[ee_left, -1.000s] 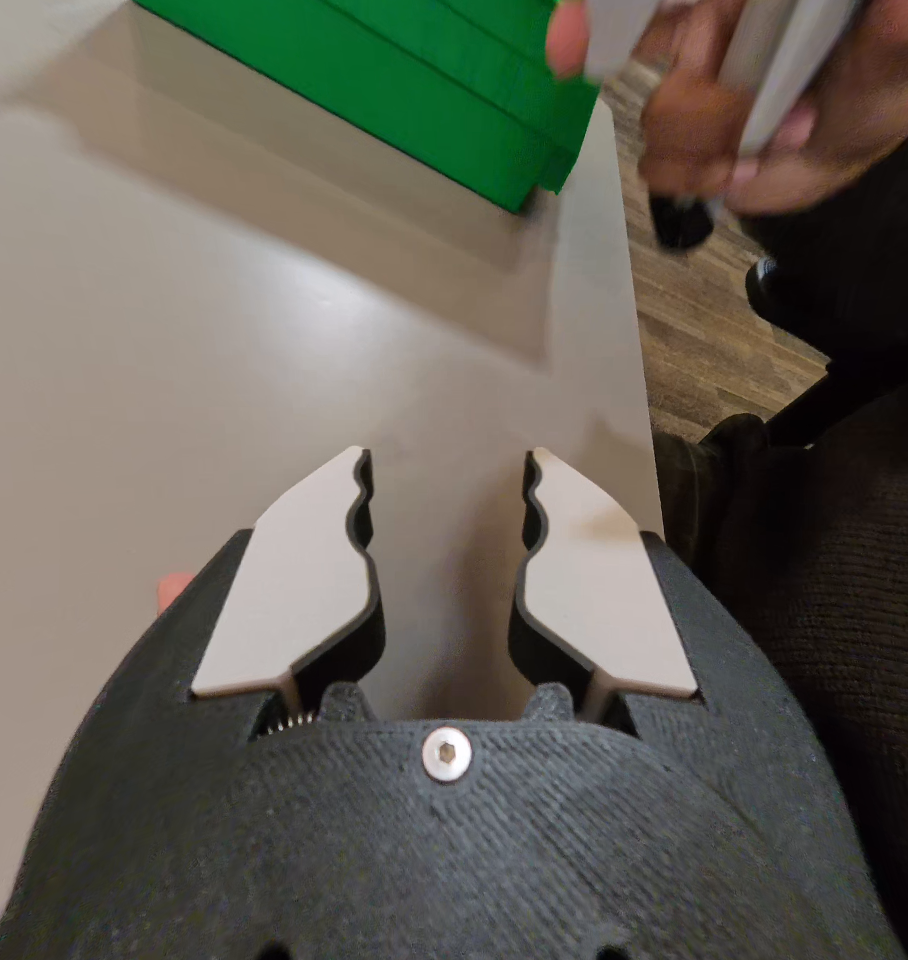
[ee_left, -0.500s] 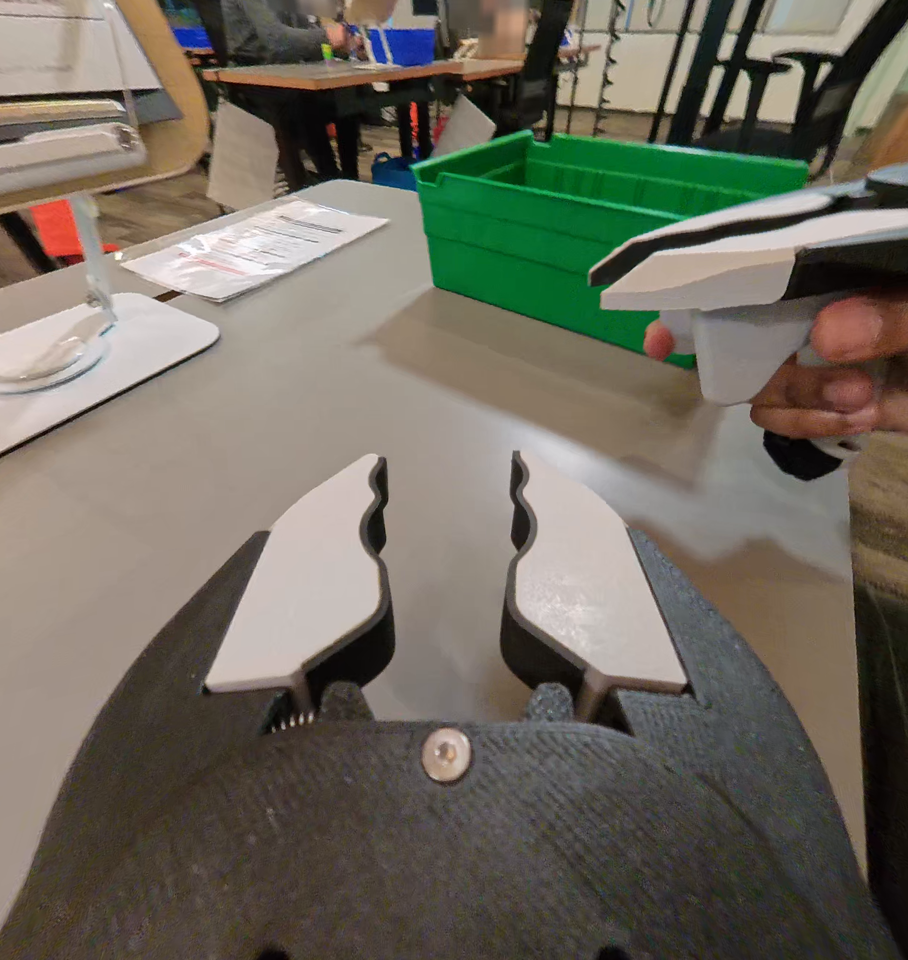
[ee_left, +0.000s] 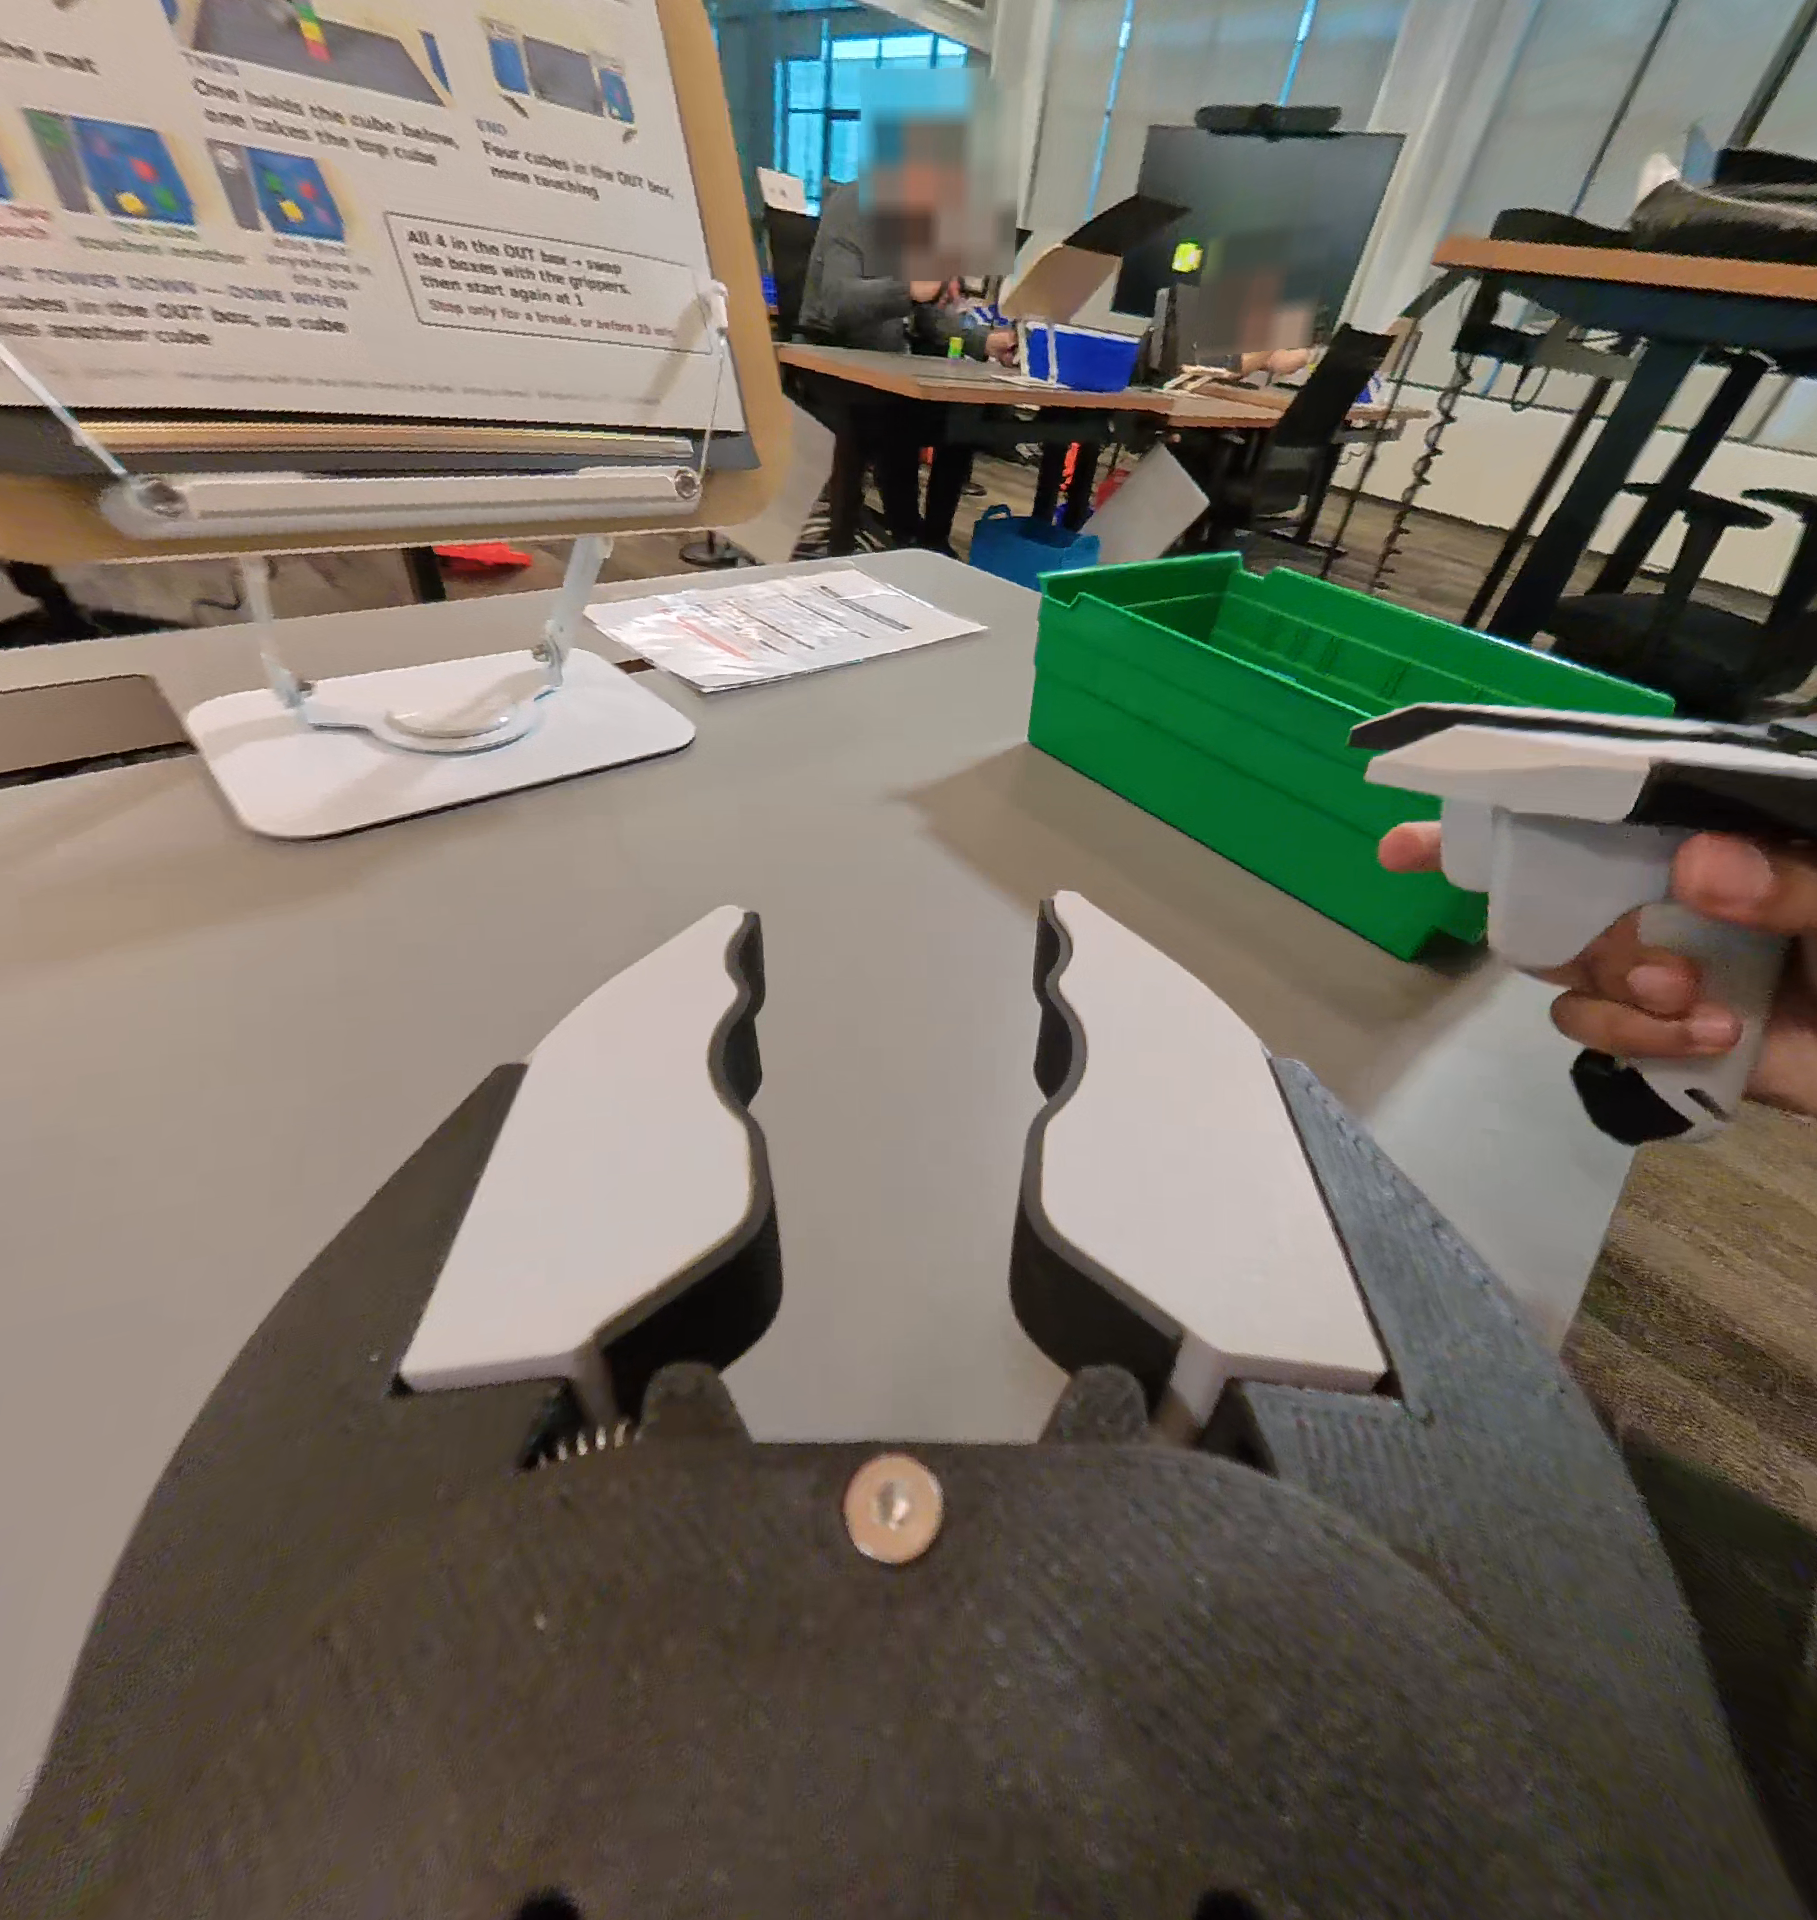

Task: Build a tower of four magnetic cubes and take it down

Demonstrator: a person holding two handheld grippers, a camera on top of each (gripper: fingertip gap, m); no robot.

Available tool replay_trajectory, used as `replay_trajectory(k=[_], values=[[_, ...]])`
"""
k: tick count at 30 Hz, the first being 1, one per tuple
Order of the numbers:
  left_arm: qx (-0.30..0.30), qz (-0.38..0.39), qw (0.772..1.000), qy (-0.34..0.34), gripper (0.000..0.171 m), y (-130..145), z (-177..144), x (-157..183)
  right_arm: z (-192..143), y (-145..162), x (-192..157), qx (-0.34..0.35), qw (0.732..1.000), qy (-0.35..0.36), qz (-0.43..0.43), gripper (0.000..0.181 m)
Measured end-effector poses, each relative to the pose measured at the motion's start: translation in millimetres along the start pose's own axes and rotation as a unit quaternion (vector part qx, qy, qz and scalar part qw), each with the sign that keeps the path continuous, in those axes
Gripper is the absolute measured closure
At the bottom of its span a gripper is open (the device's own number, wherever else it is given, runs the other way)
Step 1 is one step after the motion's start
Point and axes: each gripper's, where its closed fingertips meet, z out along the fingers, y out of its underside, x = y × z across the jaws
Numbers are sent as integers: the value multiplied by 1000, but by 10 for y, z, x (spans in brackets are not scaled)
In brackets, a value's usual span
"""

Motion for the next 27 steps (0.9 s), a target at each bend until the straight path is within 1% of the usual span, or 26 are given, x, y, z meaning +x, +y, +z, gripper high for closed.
replay_trajectory(k=[1, 3, 6, 7, 10, 12, 14, 15, 16, 17, 18, 20, 23, 27], values=[[0, 1, 1000, -11, 121, 13, -96, 0, -55, -4, 18, 2, 1000, 3, 4, 131], [3, 2, 999, -35, 121, 44, -308, -23, -160, 18, 79, 1, 1000, 17, 6, 132], [0, -11, 997, -73, 121, 93, -636, -111, -296, 52, 168, -5, 999, 32, 31, 113], [-1, -19, 997, -79, 121, 118, -731, -137, -332, 50, 179, -8, 999, 29, 44, 110], [-23, -47, 996, -73, 117, 264, -889, -181, -414, 27, 206, -12, 998, 15, 55, 113], [-18, -56, 994, -97, 118, 295, -928, -299, -431, 41, 284, -17, 999, 25, 41, 113], [-20, -55, 992, -108, 117, 309, -915, -379, -452, 41, 403, -17, 998, 42, 31, 114], [-26, -53, 992, -109, 116, 331, -902, -401, -476, 9, 473, -8, 998, 52, 30, 118], [-32, -50, 992, -107, 115, 353, -887, -409, -519, -65, 557, 13, 997, 66, 30, 124], [-37, -48, 993, -106, 114, 368, -872, -421, -594, -188, 661, 52, 995, 87, 27, 136], [-39, -44, 993, -107, 114, 369, -859, -437, -688, -324, 765, 93, 990, 109, 17, 138], [-40, -23, 992, -116, 114, 355, -845, -495, -836, -478, 998, 126, 980, 156, -15, 136], [-46, -6, 990, -130, 114, 368, -833, -598, -1011, -521, 1392, 124, 966, 221, -47, 132], [-36, -25, 991, -129, 114, 336, -840, -640, -1301, -504, 1898, 99, 945, 299, -83, 127]])
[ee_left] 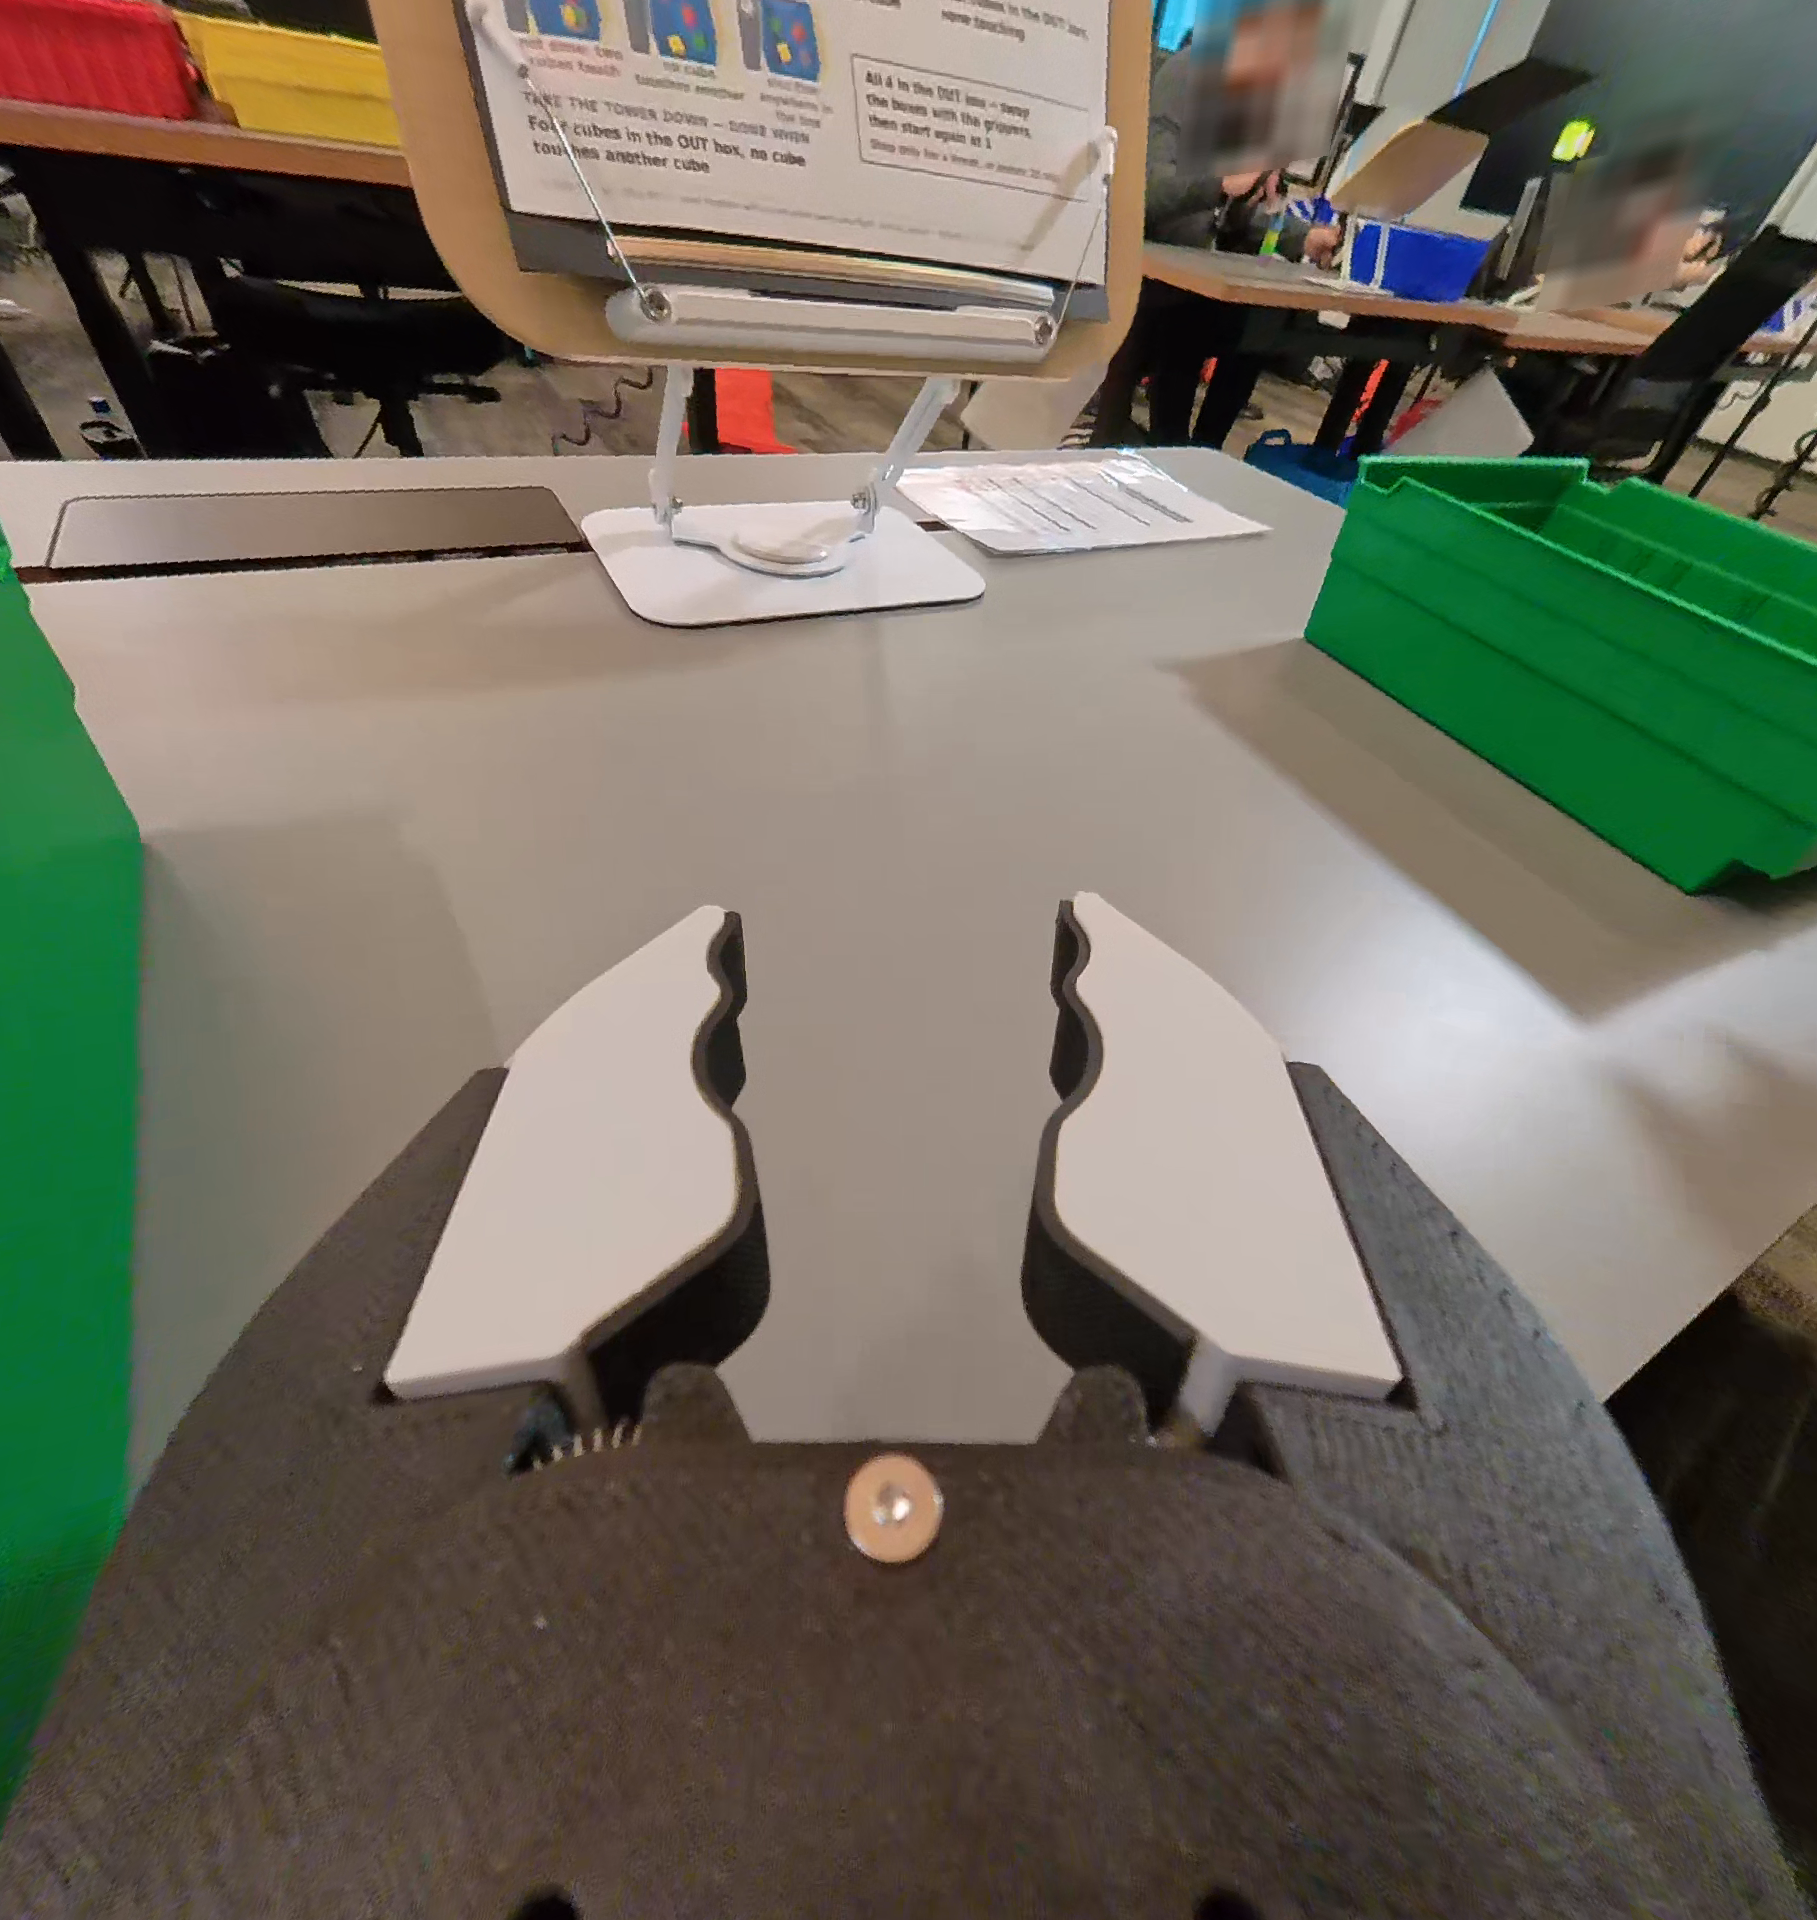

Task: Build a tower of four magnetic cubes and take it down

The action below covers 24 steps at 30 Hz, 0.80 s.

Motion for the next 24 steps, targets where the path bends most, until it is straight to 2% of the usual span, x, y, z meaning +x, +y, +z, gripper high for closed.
replay_trajectory(k=[3, 7, 11, 19, 22, 24], values=[[4, -3, 1000, 5, 115, -18, -7, 7, 11, 122, 477, -24, 998, 54, -11, 124], [-2, 9, 1000, 3, 114, -6, 34, 5, 25, 369, 930, -78, 993, 80, 42, 119], [-8, 12, 1000, 7, 114, 8, 80, 15, 89, 646, 967, -140, 987, 42, 72, 119], [-11, 13, 1000, 13, 114, 17, 117, 30, 245, 982, 907, -212, 975, 6, 64, 116], [-12, 13, 1000, 18, 114, 23, 126, 51, 260, 1045, 968, -218, 974, 11, 55, 123], [-14, 18, 1000, 18, 114, 29, 129, 62, 267, 1016, 1003, -208, 975, 9, 71, 136]])
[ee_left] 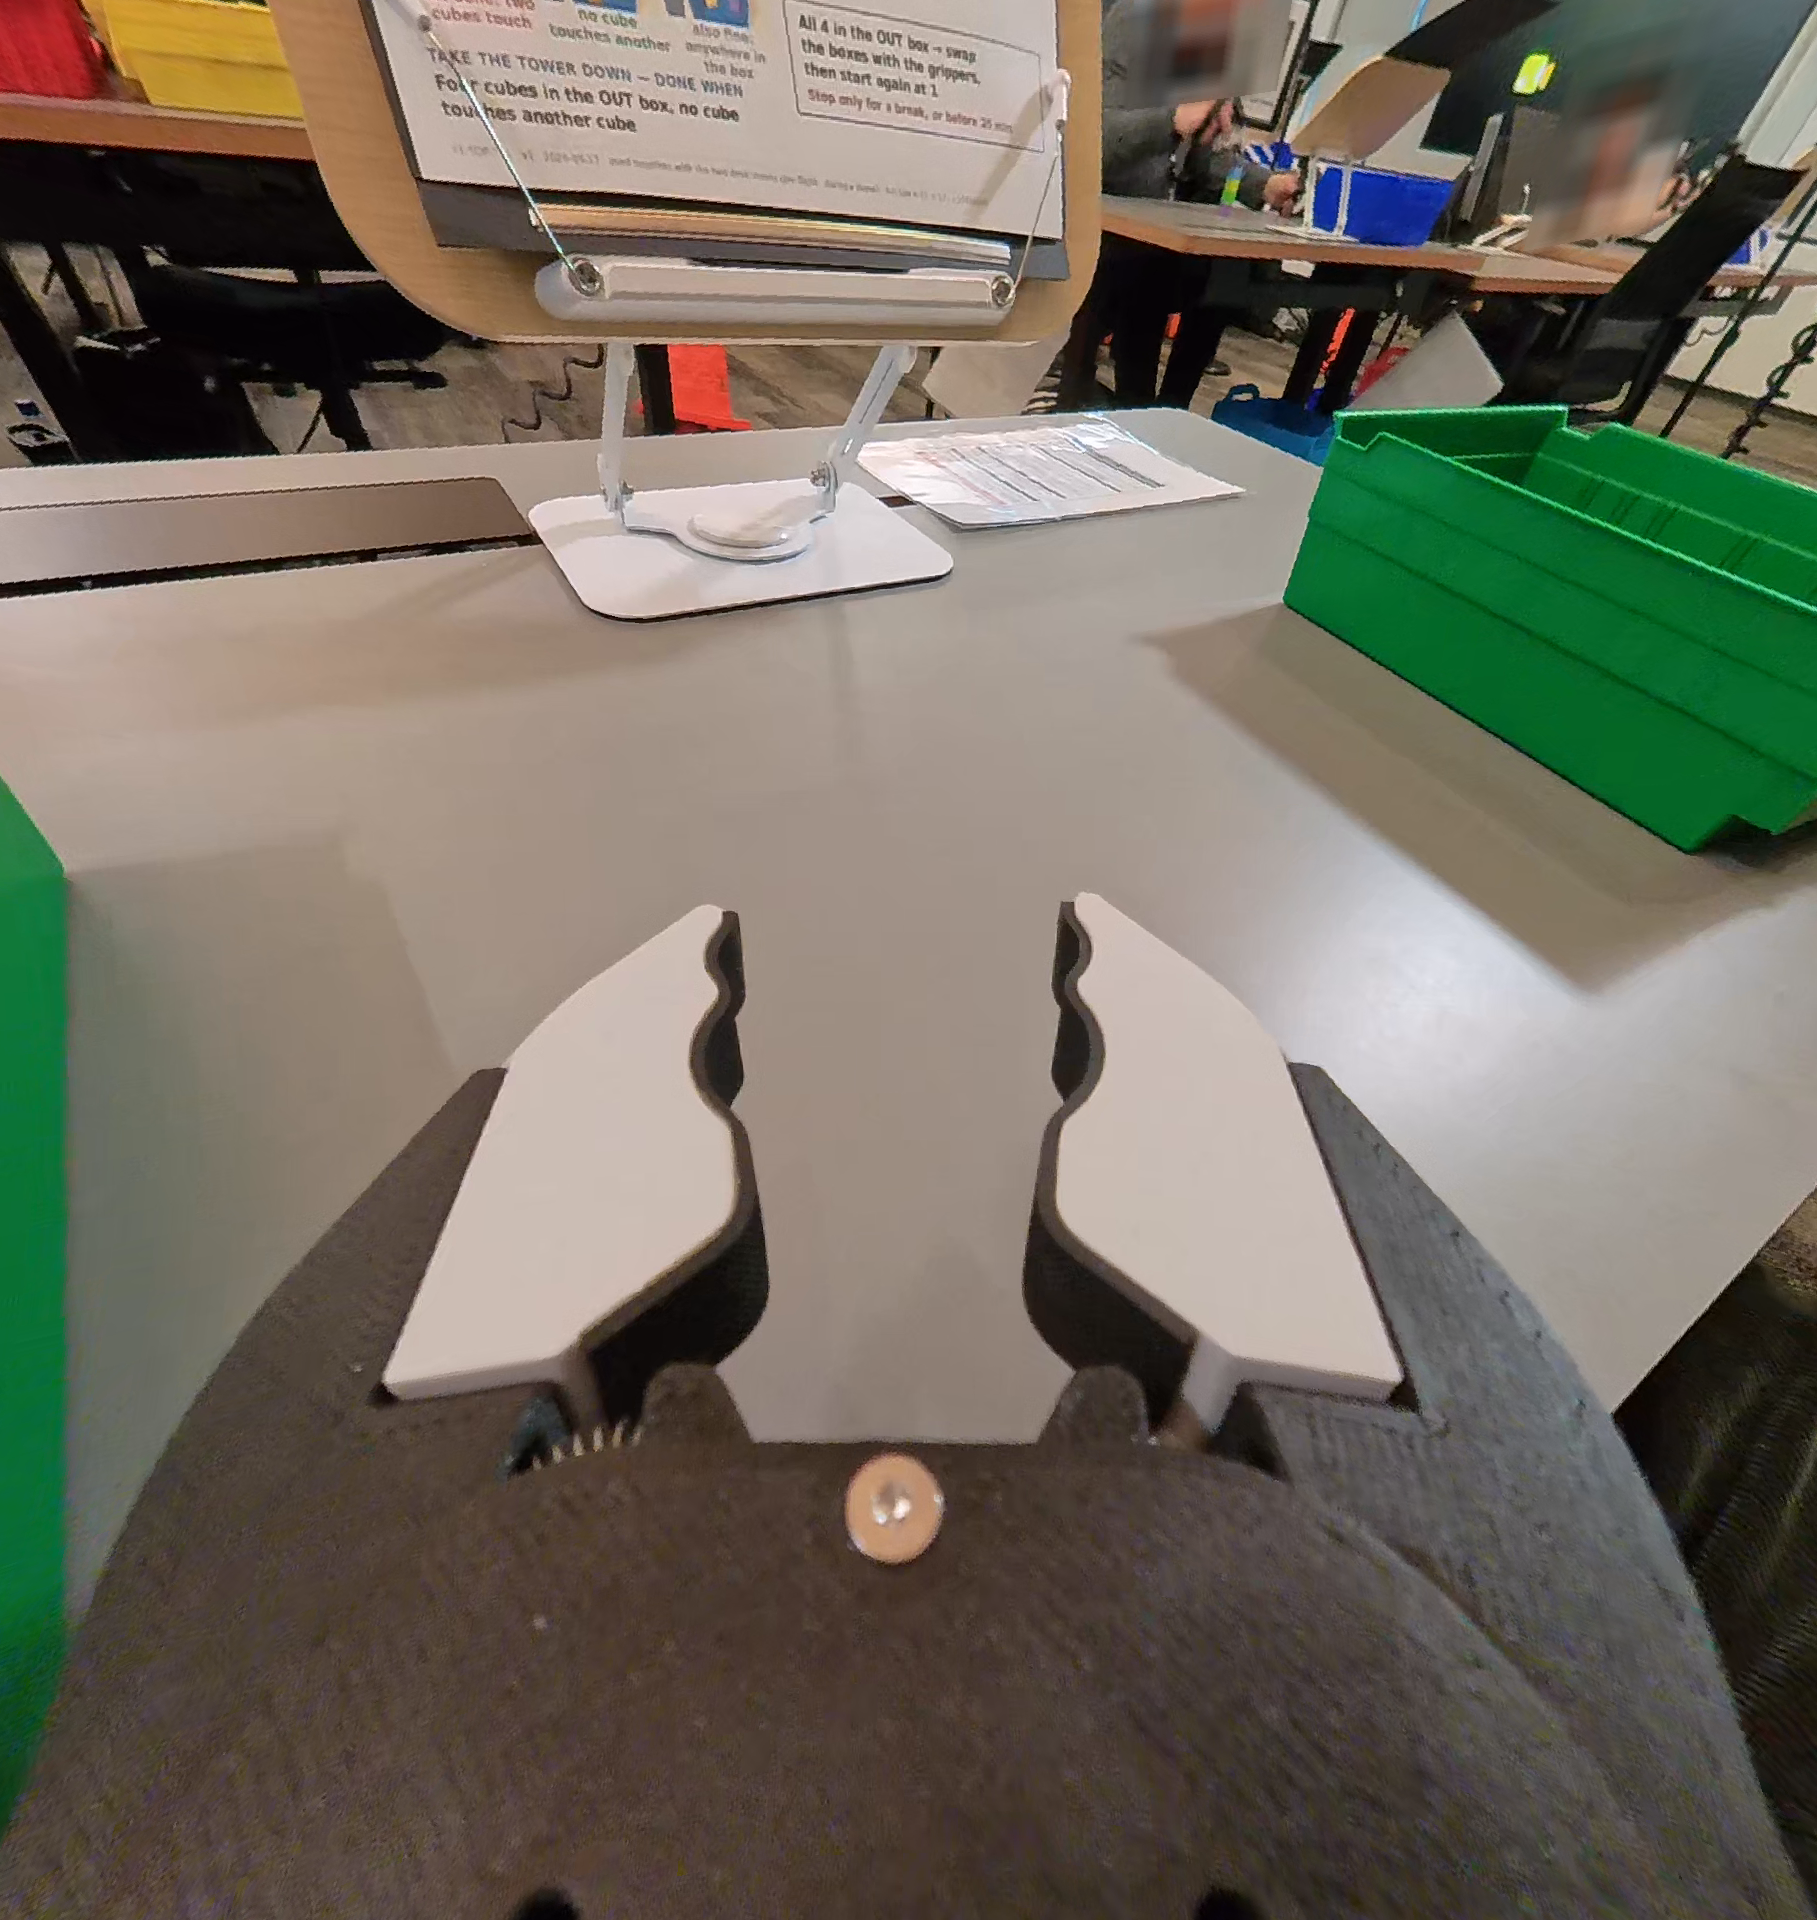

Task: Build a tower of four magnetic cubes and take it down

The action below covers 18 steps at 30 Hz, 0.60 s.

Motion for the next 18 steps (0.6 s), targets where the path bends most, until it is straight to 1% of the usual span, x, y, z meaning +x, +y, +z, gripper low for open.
replay_trajectory(k=[4, 6, 9, 12, 16, 18], values=[[1, 10, 1000, -5, 114, -4, 0, -5, 28, -12, 9, 7, 999, -30, 42, 146], [1, 6, 1000, -4, 114, -5, 3, -8, 48, 19, -11, 0, 998, -42, 44, 145], [0, 4, 1000, -3, 114, -1, 8, -7, 70, 24, -97, -5, 998, -54, 32, 146], [-2, 6, 1000, -1, 114, 9, 15, 4, 101, 15, -124, -10, 999, -41, -5, 143], [-4, 12, 1000, -3, 113, 16, 17, 5, 127, -16, -84, -6, 999, -39, 10, 158], [-3, 12, 1000, -5, 113, 14, 14, -4, 129, -13, -34, -11, 999, -35, 20, 174]])
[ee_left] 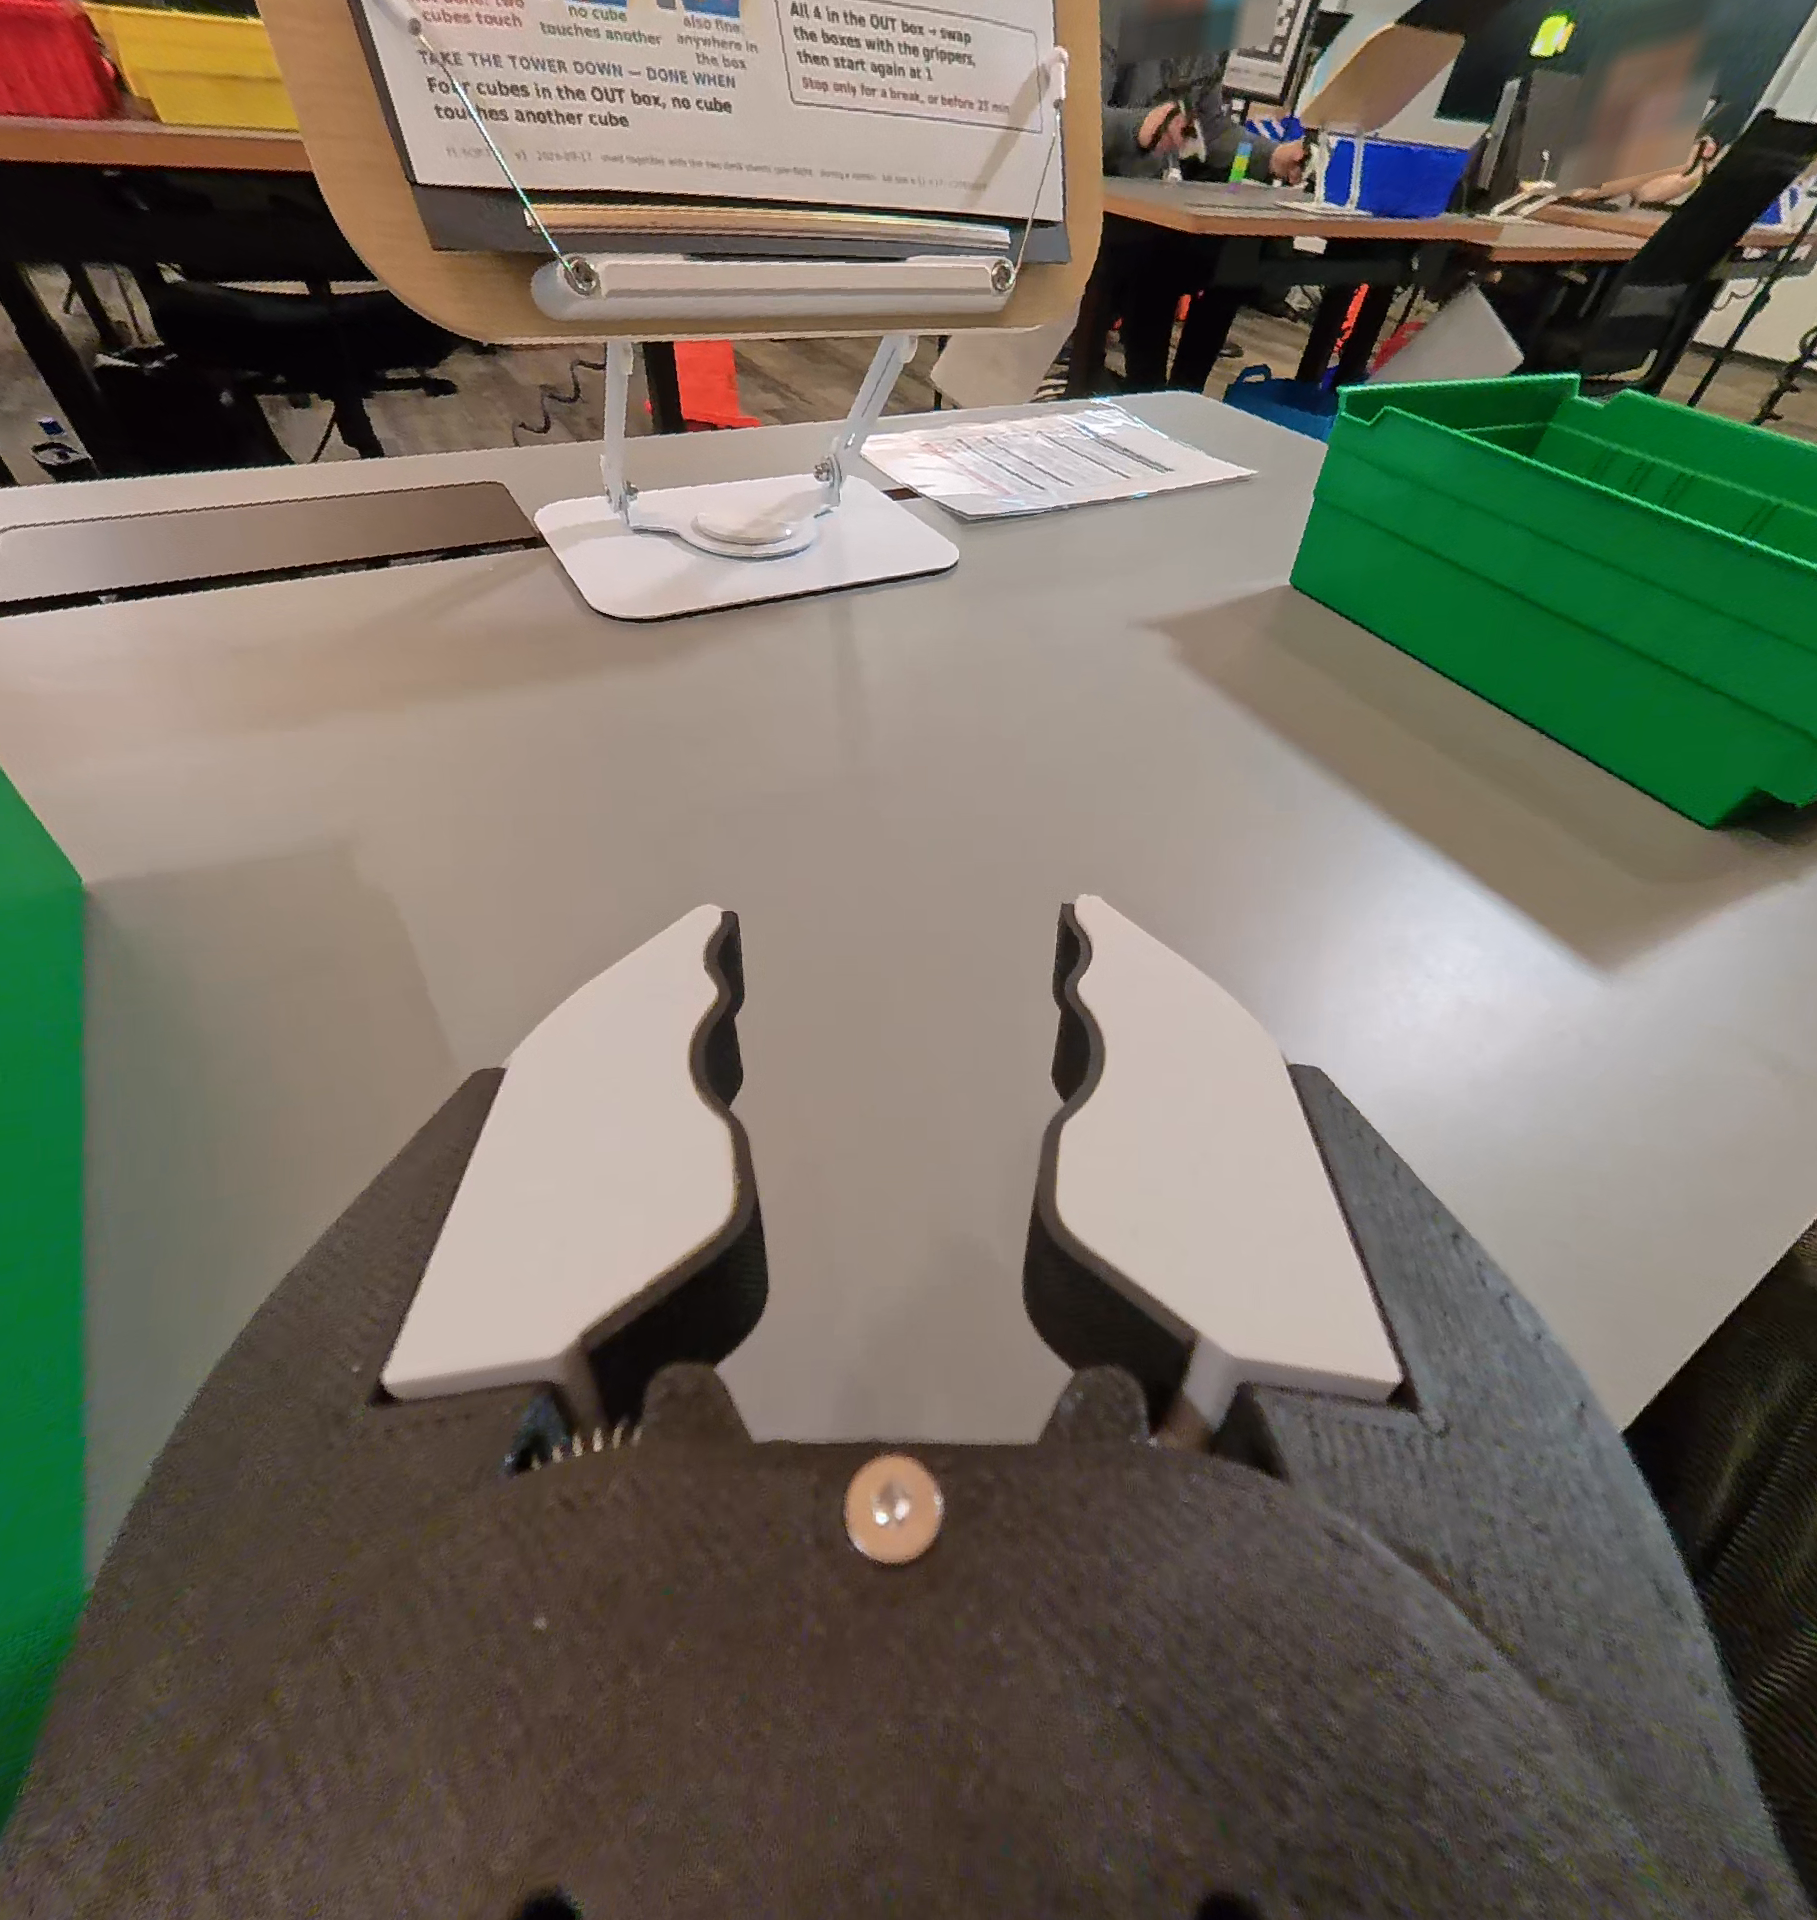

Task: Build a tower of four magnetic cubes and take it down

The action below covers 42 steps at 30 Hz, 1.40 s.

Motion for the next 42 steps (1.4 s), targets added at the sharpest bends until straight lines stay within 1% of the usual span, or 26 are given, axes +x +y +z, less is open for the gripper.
replay_trajectory(k=[5, 9, 12, 18, 22, 25, 27, 28, 30, 34, 37, 40, 42], values=[[0, -3, 1000, -3, 114, -1, 2, -19, -4, -17, -75, -7, 1000, -10, -18, 178], [-1, 5, 1000, -7, 114, 3, 0, -27, -12, -43, -130, -12, 999, -5, -30, 178], [1, 8, 1000, -10, 114, -4, -4, -29, -23, -62, -145, -9, 1000, -9, -17, 178], [9, 15, 999, -27, 113, -38, -28, -74, -36, -83, -249, -3, 1000, -9, -24, 179], [51, 34, 992, -110, 109, -213, -196, -274, -40, -102, -396, -1, 999, -12, -41, 178], [75, 39, 970, -228, 99, -350, -463, -588, -44, -107, -494, 1, 999, -21, -44, 178], [66, 36, 952, -295, 90, -367, -645, -801, -35, -76, -546, -5, 999, -26, -42, 178], [56, 38, 946, -317, 86, -349, -712, -889, -31, -54, -576, -9, 999, -30, -39, 178], [34, 33, 936, -350, 85, -275, -822, -1082, -33, -29, -652, -12, 999, -41, -34, 178], [-7, -15, 927, -374, 83, -29, -895, -1475, -51, -28, -814, -14, 997, -53, -45, 178], [-25, -56, 929, -366, 87, 123, -848, -1675, -65, -17, -964, -17, 996, -66, -53, 178], [-72, -72, 932, -348, 88, 325, -736, -1745, -81, 14, -1149, -22, 995, -81, -59, 177], [-64, -74, 935, -342, 99, 302, -714, -1728, -86, 38, -1285, -26, 994, -90, -64, 178]])
